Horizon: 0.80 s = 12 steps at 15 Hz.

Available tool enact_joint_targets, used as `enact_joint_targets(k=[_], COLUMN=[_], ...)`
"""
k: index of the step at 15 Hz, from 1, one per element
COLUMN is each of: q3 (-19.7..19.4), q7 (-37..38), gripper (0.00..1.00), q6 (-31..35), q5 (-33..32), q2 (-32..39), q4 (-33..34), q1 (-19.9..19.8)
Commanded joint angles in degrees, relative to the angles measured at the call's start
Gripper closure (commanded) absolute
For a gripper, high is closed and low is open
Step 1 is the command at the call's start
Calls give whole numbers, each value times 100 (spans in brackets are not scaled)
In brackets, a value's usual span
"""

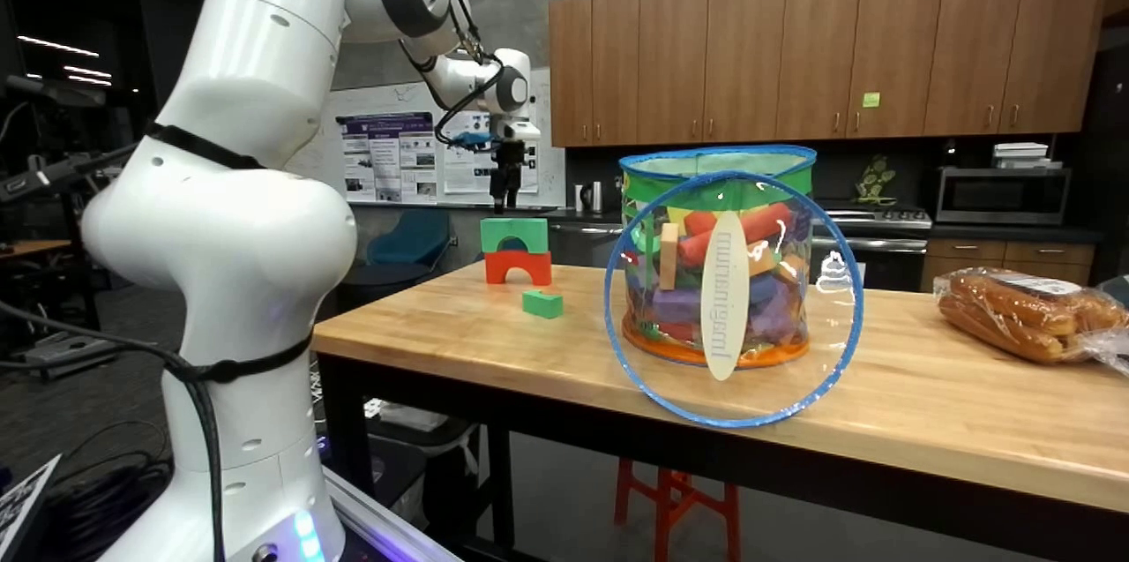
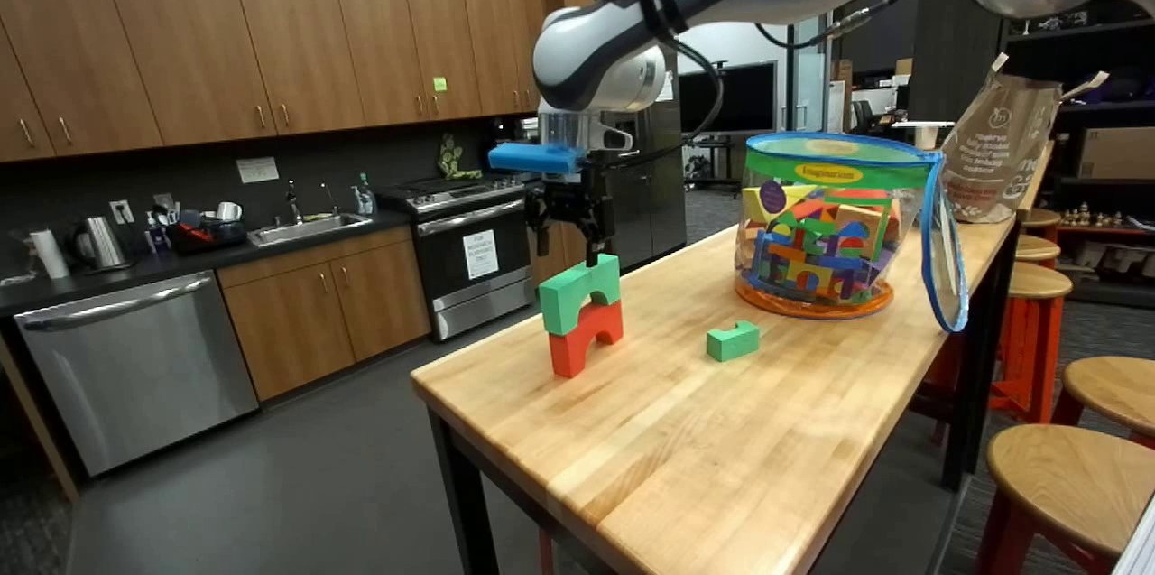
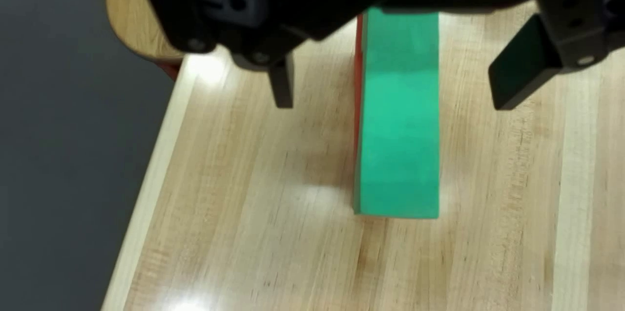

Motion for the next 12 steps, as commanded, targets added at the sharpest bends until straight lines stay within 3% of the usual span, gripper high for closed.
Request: enact_joint_targets(k=[1, 12], q3=[-66, -143], q7=[-66, -43], gripper=[0, 0], q6=[254, 1165], q5=[-56, 47], q2=[-478, -1775], q4=[-505, -2444], q1=[12, -300])
